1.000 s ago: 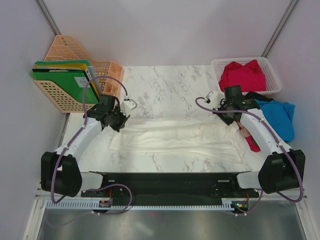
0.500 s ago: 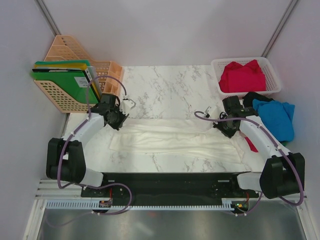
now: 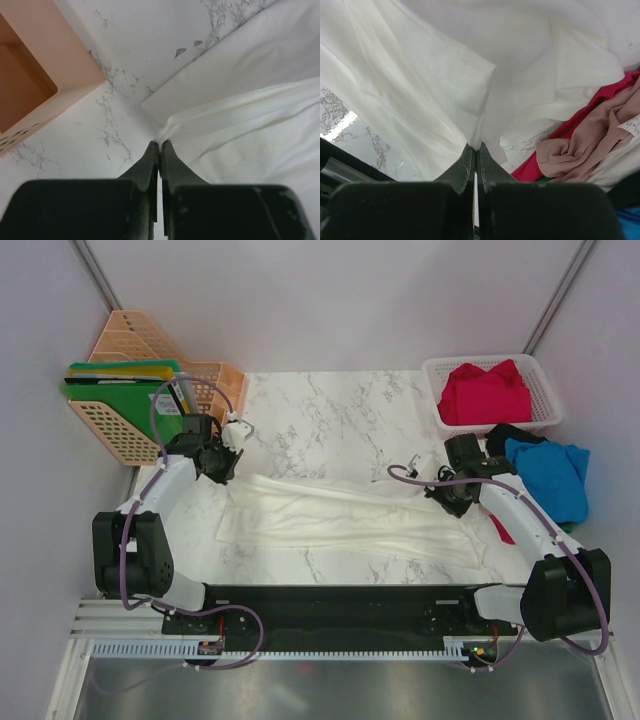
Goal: Fold and stack the t-shirts
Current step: Fold the other side of the tshirt into a rectangle
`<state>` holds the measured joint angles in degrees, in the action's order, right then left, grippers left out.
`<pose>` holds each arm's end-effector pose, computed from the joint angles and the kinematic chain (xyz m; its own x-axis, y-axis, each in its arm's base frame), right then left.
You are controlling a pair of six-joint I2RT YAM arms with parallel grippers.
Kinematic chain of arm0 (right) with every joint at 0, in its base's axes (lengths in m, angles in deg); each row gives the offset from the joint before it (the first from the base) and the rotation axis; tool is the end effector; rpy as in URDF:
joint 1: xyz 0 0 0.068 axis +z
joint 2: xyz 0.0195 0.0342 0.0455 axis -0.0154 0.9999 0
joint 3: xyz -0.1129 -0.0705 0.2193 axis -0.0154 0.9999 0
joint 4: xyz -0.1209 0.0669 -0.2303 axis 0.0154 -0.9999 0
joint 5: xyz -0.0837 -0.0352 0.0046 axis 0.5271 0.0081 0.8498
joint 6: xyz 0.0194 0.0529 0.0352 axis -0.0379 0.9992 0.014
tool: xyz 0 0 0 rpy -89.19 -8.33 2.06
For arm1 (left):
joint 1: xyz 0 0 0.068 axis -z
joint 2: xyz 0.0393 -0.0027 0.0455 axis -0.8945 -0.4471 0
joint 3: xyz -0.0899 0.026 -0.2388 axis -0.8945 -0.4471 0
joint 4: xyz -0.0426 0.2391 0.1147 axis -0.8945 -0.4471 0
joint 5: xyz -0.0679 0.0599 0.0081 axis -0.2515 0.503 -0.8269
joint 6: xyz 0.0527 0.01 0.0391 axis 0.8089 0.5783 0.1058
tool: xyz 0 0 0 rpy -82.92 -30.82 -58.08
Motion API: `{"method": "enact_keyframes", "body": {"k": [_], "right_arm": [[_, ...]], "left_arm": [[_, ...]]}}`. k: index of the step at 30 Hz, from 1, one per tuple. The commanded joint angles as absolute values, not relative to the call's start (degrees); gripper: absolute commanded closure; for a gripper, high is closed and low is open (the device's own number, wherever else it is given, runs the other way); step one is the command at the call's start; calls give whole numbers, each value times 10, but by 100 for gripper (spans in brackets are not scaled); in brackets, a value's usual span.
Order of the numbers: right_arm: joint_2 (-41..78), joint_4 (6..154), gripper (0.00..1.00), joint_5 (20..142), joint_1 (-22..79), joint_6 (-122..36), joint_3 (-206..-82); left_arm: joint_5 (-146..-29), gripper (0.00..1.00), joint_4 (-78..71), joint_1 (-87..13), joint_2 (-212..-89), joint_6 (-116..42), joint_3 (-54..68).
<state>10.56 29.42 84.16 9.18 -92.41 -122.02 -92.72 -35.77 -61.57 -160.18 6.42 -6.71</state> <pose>0.2431 0.0472 0.2031 -0.5514 -0.7826 -0.2889 -0.7755 0.6085 -0.1684 0.3193 -0.0228 0.1960 -0.6285 0.5312 -0.5681 0.5756 0.8090 0.1196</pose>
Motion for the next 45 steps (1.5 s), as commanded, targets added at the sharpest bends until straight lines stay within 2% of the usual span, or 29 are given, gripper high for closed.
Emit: {"method": "enact_keyframes", "body": {"k": [1,9,15,16,17,18,19,20,22,23,31,37,45], "right_arm": [[97,275,100,852,91,-943,-1206],[83,235,100,807,91,-966,-1163],[77,209,100,796,93,-979,-1132],[76,207,96,796,93,-981,-1131],[75,208,75,798,93,-981,-1131],[71,207,60,798,94,-981,-1131],[66,207,50,793,93,-982,-1134],[56,207,34,791,92,-983,-1136],[44,207,25,788,92,-980,-1143],[36,207,16,788,93,-979,-1145],[2,226,13,836,83,-968,-1157],[-21,225,14,820,66,-951,-1190],[-17,246,14,830,60,-962,-1174]], "left_arm": [[-932,98,-354,-626,-1588,89,-44],[-908,98,-364,-628,-1573,133,-99],[-917,98,-364,-629,-1584,122,-92],[-918,98,-363,-629,-1584,119,-90],[-919,98,-363,-629,-1587,121,-88],[-920,98,-363,-628,-1588,120,-85],[-920,98,-363,-629,-1588,119,-85],[-922,98,-363,-629,-1589,118,-85],[-922,98,-364,-629,-1587,117,-89],[-923,98,-363,-628,-1587,117,-90],[-926,98,-362,-629,-1570,116,-103],[-919,98,-361,-629,-1565,121,-104],[-944,98,-376,-628,-1556,110,-116]]}}
